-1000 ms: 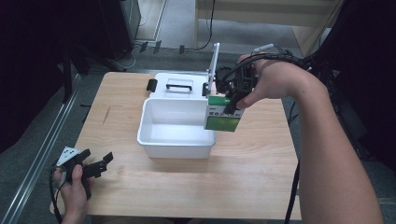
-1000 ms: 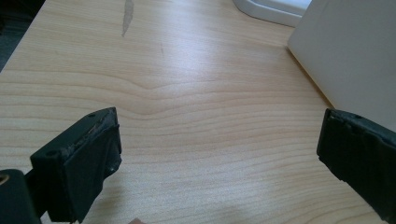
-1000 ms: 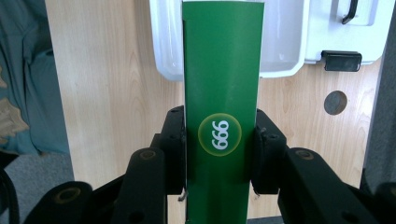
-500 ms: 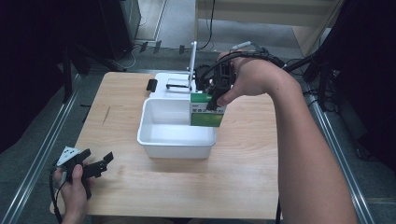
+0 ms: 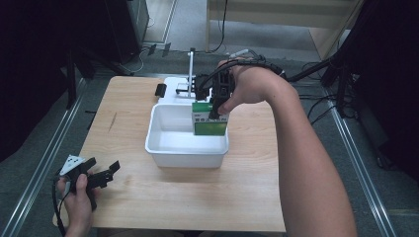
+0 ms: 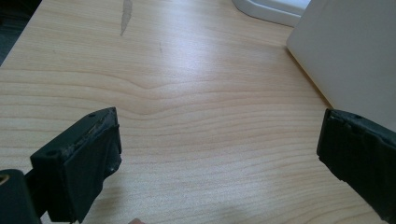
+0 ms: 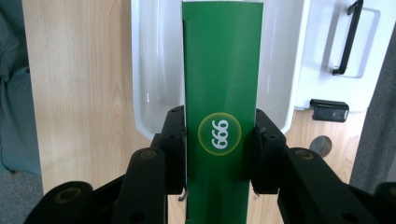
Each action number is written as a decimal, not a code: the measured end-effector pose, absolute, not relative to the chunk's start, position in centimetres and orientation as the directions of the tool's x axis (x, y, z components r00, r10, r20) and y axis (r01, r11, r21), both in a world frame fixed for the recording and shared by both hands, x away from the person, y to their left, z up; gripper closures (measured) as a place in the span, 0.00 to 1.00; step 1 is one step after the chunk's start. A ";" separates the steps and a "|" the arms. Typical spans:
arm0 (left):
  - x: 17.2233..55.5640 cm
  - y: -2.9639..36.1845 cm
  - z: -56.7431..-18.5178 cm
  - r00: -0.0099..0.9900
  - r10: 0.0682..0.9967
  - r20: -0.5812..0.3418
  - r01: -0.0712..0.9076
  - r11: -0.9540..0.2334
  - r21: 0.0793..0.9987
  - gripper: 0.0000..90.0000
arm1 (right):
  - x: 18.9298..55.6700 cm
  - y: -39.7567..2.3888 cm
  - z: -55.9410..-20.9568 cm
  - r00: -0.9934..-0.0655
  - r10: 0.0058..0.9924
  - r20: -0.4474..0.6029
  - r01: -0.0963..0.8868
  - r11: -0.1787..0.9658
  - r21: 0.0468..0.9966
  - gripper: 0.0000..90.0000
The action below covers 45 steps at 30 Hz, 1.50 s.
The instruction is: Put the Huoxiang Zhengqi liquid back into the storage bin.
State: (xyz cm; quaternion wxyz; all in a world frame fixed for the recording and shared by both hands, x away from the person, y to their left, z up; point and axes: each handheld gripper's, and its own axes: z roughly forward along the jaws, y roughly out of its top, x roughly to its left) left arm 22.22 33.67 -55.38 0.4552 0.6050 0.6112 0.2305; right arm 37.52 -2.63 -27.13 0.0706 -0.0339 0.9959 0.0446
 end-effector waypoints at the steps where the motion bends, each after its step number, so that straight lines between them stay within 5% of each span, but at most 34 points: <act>1: 22.2 33.7 -55.4 0.147 0.949 -0.278 0.530 0.162 0.833 0.01 | 37.6 -2.6 -27.3 -0.988 -0.059 -0.144 -0.072 0.994 0.085 0.72; 45: 22.2 33.7 -55.4 0.144 0.949 -0.281 0.525 0.167 0.835 0.01 | 40.4 -3.2 -36.5 -0.990 -0.068 -0.122 -0.081 0.990 0.112 0.72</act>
